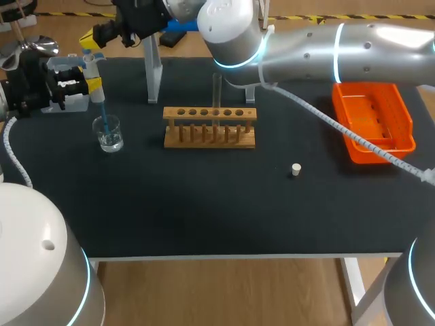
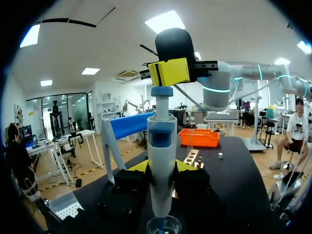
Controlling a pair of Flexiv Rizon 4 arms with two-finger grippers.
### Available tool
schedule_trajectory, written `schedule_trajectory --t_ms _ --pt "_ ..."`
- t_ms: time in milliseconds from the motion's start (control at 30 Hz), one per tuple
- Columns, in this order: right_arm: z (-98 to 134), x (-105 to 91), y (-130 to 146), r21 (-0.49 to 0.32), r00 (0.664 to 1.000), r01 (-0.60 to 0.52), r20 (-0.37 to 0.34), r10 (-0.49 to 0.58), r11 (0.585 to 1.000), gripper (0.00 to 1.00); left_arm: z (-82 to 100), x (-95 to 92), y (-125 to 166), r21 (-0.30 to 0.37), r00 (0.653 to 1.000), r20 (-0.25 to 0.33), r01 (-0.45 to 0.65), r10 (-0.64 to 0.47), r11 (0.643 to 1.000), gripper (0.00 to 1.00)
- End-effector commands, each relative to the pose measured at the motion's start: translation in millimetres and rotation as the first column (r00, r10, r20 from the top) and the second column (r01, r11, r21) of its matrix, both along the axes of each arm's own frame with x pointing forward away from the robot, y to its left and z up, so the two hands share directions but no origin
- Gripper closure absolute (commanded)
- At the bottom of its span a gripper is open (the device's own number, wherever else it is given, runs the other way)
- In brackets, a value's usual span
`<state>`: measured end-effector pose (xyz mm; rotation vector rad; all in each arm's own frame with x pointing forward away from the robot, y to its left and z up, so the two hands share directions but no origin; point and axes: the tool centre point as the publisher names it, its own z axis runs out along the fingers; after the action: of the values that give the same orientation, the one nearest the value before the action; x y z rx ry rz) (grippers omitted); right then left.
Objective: Invert the test tube, pick up the pipette, mount the tip to pipette, aspirate from beaker and dispense into the tube, eject the tip, return the pipette, and cap with the stopper.
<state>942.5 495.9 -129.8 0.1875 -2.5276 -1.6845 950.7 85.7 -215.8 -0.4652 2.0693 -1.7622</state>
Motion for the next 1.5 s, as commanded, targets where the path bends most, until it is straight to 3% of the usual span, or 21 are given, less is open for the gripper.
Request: schedule_trajectory --t_ms 33,1500 --pt "-1 3.0 2 -0.008 1.000 -0.007 -0.003 0.007 1.000 1.00 1.0 -0.8 0 0.000 1.000 0.002 -0.001 0.001 1.000 1.00" --pt "-28 -8.9 -7 -0.043 0.999 -0.015 -0.050 0.012 0.999 1.00 1.0 -0.8 0 0.000 1.000 0.002 -0.001 0.001 1.000 1.00"
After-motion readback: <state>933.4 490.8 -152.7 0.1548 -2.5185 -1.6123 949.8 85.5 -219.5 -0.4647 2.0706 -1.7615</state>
